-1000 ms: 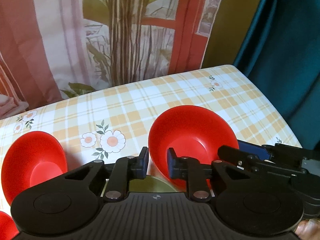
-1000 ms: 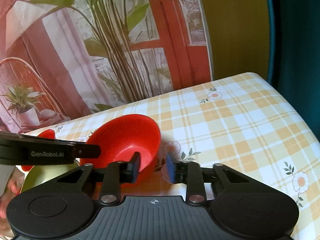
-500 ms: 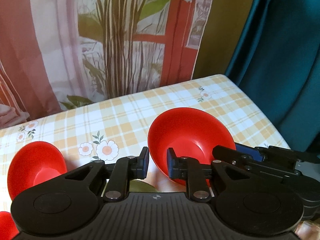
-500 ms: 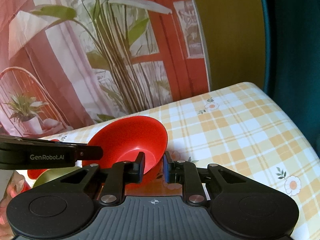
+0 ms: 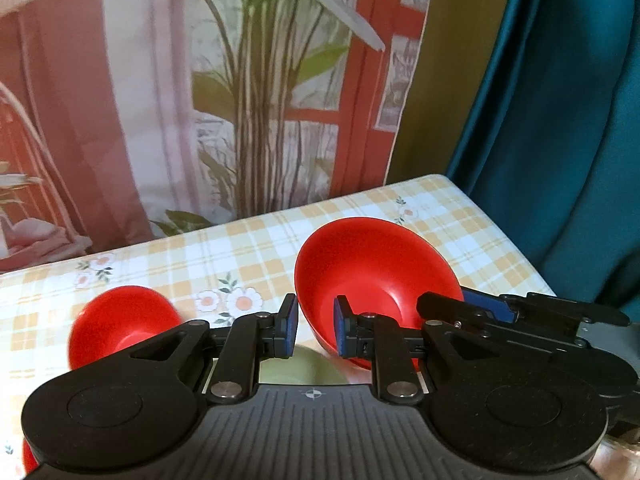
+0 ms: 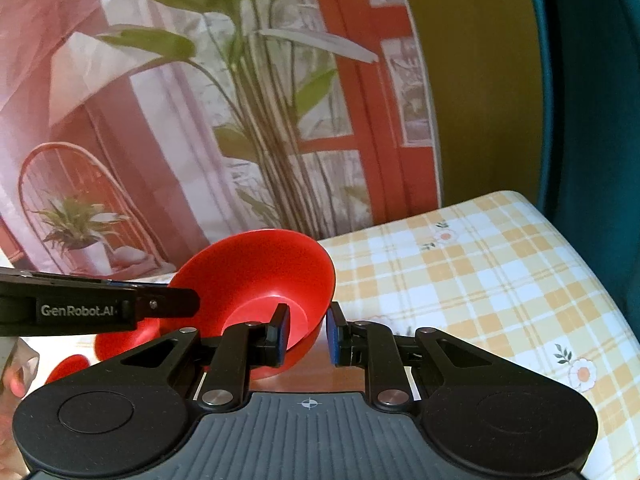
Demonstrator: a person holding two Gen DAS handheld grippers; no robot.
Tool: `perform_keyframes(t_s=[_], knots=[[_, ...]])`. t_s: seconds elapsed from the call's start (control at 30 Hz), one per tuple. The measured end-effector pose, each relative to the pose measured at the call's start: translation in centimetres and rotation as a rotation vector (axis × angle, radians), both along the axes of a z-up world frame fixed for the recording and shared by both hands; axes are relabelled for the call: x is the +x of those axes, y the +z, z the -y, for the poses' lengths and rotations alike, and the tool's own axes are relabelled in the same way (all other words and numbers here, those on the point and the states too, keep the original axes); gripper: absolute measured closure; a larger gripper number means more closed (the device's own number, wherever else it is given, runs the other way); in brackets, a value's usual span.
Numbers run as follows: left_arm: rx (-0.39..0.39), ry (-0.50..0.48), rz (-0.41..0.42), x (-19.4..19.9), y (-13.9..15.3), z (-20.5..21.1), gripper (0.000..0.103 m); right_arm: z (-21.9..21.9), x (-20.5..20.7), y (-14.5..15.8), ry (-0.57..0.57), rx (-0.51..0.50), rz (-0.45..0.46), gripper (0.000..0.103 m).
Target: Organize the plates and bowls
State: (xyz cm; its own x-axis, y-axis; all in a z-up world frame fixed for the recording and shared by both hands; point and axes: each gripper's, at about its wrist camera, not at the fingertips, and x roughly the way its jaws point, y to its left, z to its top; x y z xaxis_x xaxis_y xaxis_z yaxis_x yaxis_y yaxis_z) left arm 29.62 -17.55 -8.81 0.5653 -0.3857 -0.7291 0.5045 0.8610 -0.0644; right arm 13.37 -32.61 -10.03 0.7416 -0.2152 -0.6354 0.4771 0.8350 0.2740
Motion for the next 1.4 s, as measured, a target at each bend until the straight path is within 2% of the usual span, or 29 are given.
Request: perform_keyframes(t_s=[0.2,0.57,1.4], knots=[[0.01,0.016,0.033,-2.0,1.7,-2.3,0.083,-2.6,0.8,1.1,0.039,-0.011,0.002,0.084],[-0.051,0.075,0.05,-4.1,3.6,-8.6,0.083,-7.8,3.2,2.0,0.123,-0.021,-0.015,0.083],[-0.122,0.25,0.007,-5.3,3.0,-21.5,0.083,-18.4,10.5,0.3,0.336,-0.029,-0.078,0.083]])
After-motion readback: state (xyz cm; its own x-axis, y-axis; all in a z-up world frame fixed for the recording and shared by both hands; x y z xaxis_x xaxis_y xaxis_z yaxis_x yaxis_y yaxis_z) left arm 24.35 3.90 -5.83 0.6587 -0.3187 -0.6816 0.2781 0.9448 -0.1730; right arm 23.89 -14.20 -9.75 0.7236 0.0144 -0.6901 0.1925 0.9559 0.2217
